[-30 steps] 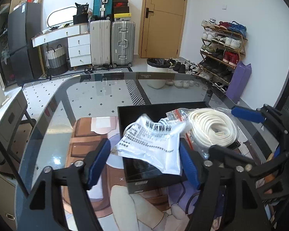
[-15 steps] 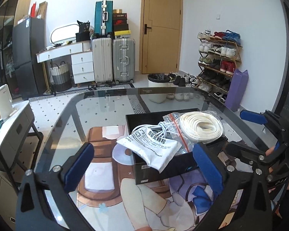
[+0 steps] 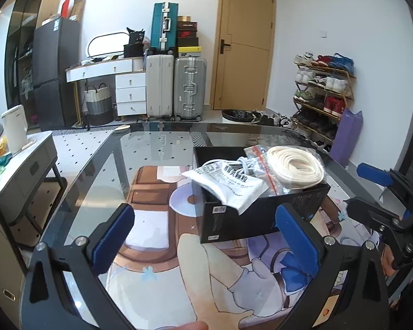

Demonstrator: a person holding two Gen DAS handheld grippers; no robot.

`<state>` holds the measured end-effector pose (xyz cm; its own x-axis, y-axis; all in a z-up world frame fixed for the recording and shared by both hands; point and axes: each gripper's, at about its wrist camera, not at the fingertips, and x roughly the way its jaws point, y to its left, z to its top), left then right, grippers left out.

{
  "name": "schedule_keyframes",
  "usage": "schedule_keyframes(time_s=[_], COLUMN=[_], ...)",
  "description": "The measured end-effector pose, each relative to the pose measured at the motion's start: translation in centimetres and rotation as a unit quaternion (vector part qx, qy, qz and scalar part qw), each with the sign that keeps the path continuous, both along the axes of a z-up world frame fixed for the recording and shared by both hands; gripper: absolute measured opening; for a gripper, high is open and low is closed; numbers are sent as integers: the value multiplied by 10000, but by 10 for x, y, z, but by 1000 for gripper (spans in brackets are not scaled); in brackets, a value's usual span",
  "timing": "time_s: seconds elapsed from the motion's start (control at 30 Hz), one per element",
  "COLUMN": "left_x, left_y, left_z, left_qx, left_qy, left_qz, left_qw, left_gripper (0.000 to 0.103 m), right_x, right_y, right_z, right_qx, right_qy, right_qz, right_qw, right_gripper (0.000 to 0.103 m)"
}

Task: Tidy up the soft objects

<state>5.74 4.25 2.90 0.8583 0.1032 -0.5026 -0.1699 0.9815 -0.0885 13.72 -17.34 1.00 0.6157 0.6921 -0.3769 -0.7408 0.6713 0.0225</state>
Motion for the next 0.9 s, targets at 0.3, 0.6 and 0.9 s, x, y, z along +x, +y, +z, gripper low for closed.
schedule_keyframes(time_s=[0.3, 0.6, 0.9], left_x=[-1, -1, -1], left_y=[1, -1, 1], left_z=[-6, -11, -12], left_qx=[20, 13, -13], left_qy=[-66, -93, -104], left_qz=[40, 38, 115], left_qw=[10000, 9999, 9999], left_gripper=[103, 103, 103], right_x=[0, -1, -6], right_y=[-2, -2, -2], right_z=[-14, -12, -10], right_qx=[-28, 3, -8], right_qy=[41, -2, -101], right_qz=[22, -34, -77], right_qw=[10000, 10000, 9999], right_gripper=[102, 102, 102])
